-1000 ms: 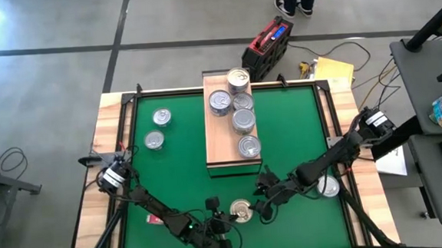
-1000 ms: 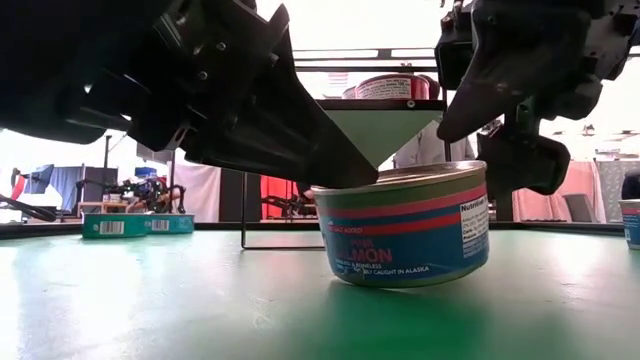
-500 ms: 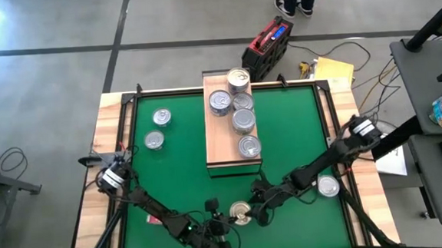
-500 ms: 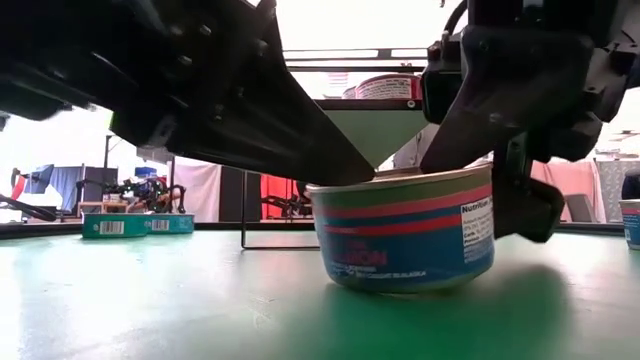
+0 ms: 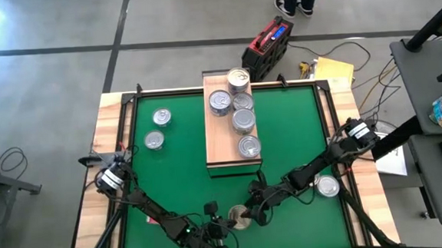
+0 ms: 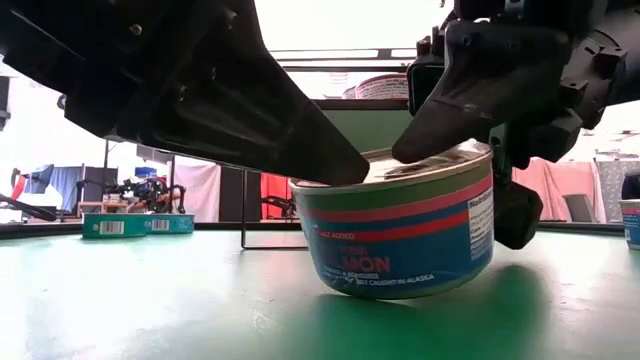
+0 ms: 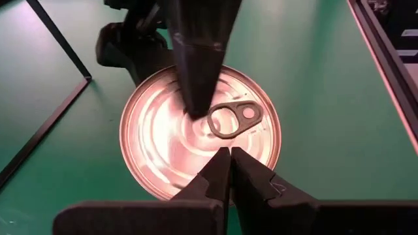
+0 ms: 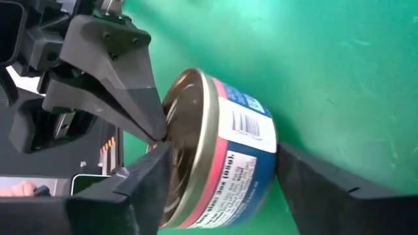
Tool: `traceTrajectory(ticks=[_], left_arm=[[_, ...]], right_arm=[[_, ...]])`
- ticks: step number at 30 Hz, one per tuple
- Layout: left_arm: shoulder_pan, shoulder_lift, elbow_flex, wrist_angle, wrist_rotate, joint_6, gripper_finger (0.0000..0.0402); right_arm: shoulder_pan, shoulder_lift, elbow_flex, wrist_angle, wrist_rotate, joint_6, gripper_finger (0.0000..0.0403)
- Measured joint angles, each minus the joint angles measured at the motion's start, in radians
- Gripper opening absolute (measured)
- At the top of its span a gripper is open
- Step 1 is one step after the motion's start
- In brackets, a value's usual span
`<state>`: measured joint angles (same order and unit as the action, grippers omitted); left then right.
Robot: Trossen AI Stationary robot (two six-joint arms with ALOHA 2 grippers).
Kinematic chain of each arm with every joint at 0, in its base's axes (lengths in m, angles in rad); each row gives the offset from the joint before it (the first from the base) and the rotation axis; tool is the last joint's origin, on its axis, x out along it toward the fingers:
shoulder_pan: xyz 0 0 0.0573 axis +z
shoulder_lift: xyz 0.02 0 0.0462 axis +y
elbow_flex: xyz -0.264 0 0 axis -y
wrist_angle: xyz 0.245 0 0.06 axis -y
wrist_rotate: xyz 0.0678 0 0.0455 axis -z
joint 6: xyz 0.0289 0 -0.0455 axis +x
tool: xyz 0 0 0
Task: Stack canned seafood by type on shelf
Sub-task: Stack the top dark blue tuna can on top of the dark blue can on the shelf
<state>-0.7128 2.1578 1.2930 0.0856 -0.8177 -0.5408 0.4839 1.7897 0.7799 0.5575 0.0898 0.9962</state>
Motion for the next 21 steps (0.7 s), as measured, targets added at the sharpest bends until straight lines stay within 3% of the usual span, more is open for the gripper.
traceTrajectory(ticks=[7, 21], left_arm=[[0.0, 0.001, 0.0, 0.019, -0.007, 0.007, 0.0], [-0.007, 0.003, 0.021, 0.049, -0.037, 0.091, 0.0]], right_arm=[[0.0, -0.003, 0.0, 0.009, 0.001, 0.003, 0.0186], [0.002, -0.033, 0.001, -0.03, -0.048, 0.006, 0.0185]])
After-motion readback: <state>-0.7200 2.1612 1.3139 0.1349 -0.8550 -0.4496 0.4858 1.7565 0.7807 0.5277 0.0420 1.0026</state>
